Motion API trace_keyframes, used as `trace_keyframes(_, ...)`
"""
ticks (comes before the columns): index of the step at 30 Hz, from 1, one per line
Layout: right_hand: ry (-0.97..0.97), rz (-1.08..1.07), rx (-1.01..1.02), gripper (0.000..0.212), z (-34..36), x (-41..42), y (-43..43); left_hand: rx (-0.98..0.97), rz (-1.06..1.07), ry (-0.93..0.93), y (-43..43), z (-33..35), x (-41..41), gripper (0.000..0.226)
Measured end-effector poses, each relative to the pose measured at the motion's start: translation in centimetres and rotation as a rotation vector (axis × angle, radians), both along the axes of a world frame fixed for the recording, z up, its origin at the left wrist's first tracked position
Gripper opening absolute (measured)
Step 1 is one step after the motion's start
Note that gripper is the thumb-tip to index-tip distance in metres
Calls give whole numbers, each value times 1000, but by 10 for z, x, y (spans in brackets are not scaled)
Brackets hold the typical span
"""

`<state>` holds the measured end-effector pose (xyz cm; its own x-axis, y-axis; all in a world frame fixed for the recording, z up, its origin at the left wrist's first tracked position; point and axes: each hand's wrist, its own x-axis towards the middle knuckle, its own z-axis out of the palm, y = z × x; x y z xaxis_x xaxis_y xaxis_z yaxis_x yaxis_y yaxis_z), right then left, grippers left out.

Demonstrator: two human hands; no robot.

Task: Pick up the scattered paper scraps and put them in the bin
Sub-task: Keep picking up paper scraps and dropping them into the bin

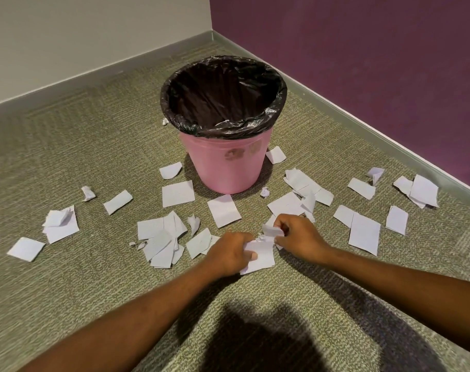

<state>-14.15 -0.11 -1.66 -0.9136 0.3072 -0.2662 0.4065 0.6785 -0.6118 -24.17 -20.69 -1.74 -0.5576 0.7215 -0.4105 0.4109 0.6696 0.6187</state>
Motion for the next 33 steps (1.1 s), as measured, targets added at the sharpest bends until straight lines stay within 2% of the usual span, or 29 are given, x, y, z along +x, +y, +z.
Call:
trace_keyframes(1, 0, 9, -17, 24, 0, 0, 1, 5, 18, -61, -3, 0, 1, 14)
trace_keyframes(3, 7, 47, -31, 31, 3, -1, 4, -2, 76, -192, -9, -4, 1, 34)
trace_keyframes(6, -47, 213, 45, 69, 13, -7, 11, -18, 101, -333, -15, -3, 3, 38)
trace_keyframes(8, -92, 346, 189, 79, 18, -14, 15, -60, 57, -329, -17, -2, 4, 40)
trace_keyframes(11, -63, 526, 375, 76, 15, -25, 15, -95, 40, -306, -21, 1, 5, 54)
trace_keyframes(14, -51, 626, 396, 76, 10, -34, 17, -97, 56, -318, -26, 0, 7, 43)
trace_keyframes(18, -55, 653, 436, 75, 10, -41, 18, -64, 91, -320, -32, -3, 10, 29)
trace_keyframes(25, -41, 670, 481, 61, 12, -38, 14, -30, 128, -297, -34, -1, 20, 26)
trace_keyframes(29, -42, 631, 473, 60, 12, -33, 13, -63, 112, -185, -34, -2, 29, 33)
trace_keyframes(33, -25, 599, 478, 54, 11, -30, 12, -68, 62, -19, -34, 7, 41, 22)
